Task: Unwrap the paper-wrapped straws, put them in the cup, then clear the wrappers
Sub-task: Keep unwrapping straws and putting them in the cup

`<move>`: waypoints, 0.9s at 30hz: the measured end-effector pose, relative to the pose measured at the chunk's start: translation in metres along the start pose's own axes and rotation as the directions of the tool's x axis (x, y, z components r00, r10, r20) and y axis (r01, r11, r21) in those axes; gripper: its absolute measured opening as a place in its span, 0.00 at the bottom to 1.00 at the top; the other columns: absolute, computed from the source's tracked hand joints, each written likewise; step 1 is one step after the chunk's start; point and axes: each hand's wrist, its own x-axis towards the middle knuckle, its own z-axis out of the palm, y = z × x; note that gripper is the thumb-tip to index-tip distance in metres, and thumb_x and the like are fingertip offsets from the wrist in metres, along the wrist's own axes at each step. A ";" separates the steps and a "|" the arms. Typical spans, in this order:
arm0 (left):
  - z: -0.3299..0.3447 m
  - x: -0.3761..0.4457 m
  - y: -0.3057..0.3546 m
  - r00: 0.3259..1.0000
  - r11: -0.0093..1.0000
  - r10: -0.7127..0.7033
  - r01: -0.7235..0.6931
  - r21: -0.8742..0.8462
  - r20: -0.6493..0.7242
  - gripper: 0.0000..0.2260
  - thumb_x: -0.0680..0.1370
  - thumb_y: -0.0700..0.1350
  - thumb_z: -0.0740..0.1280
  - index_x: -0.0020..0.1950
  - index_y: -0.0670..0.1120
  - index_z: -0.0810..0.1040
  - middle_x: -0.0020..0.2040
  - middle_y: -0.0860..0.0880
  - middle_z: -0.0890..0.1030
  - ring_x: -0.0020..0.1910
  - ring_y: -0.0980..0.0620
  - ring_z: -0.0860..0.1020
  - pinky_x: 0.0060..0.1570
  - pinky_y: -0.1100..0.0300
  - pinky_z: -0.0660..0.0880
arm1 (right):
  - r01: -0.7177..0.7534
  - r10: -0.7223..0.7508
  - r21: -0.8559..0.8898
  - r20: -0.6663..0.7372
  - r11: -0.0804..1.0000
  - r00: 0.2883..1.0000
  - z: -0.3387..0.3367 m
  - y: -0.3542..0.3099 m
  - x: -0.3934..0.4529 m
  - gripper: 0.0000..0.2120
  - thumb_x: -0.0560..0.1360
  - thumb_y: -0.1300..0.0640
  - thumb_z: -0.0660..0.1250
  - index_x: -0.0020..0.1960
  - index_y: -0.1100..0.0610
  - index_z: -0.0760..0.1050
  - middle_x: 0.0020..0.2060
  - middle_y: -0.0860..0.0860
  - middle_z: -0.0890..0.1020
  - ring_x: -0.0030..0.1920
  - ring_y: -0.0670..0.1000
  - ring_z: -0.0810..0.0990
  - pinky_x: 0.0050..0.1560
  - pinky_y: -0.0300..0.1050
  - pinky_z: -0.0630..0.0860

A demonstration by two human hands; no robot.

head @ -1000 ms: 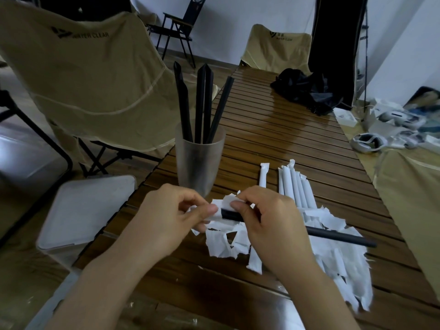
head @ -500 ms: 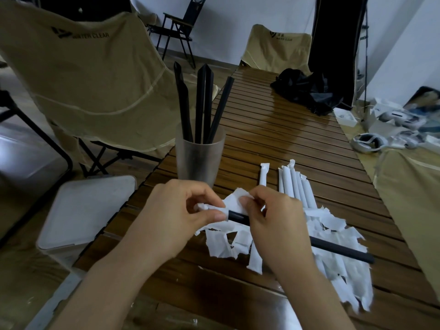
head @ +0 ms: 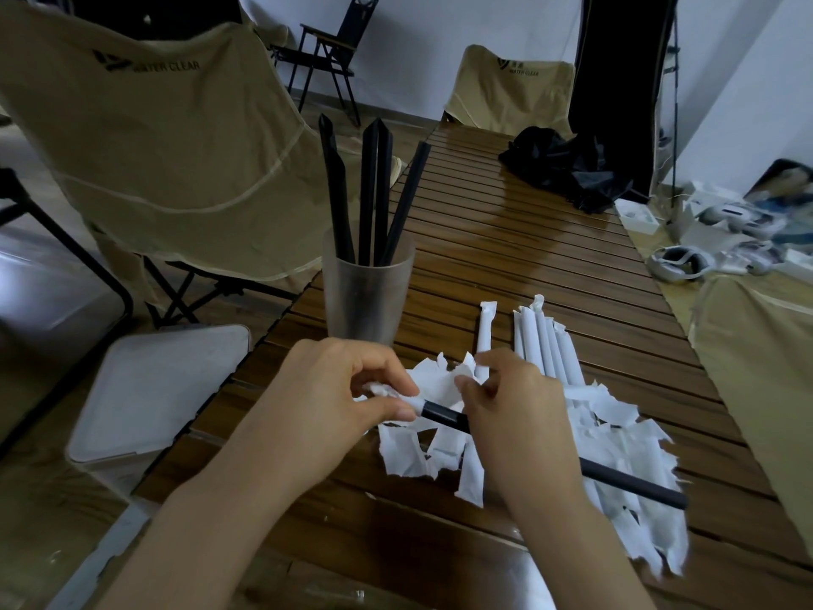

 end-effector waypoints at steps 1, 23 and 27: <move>0.000 0.000 -0.002 1.000 1.000 -0.008 0.008 0.017 0.004 0.05 0.71 0.53 0.72 0.46 0.58 0.83 0.44 0.63 0.81 0.47 0.68 0.77 0.41 0.80 0.70 | 0.004 -0.004 0.015 0.004 1.000 1.000 0.000 0.000 0.000 0.15 0.78 0.51 0.64 0.63 0.50 0.70 0.42 0.49 0.81 0.38 0.47 0.80 0.38 0.40 0.77; -0.004 0.001 -0.012 0.993 0.993 -0.110 0.108 -0.053 -0.043 0.02 0.72 0.52 0.71 0.43 0.58 0.79 0.40 0.59 0.82 0.41 0.66 0.79 0.41 0.69 0.73 | 0.462 -0.460 0.022 0.148 0.887 0.875 -0.009 -0.013 -0.007 0.05 0.74 0.51 0.69 0.50 0.45 0.81 0.44 0.39 0.80 0.39 0.39 0.75 0.47 0.39 0.77; -0.006 0.001 -0.011 0.985 0.993 -0.121 0.118 -0.027 -0.126 0.04 0.71 0.52 0.73 0.42 0.57 0.80 0.38 0.58 0.81 0.39 0.63 0.79 0.37 0.70 0.70 | 0.447 -0.430 -0.048 0.202 0.893 0.880 -0.011 -0.010 -0.005 0.08 0.76 0.51 0.67 0.53 0.44 0.81 0.48 0.40 0.81 0.44 0.41 0.77 0.50 0.37 0.76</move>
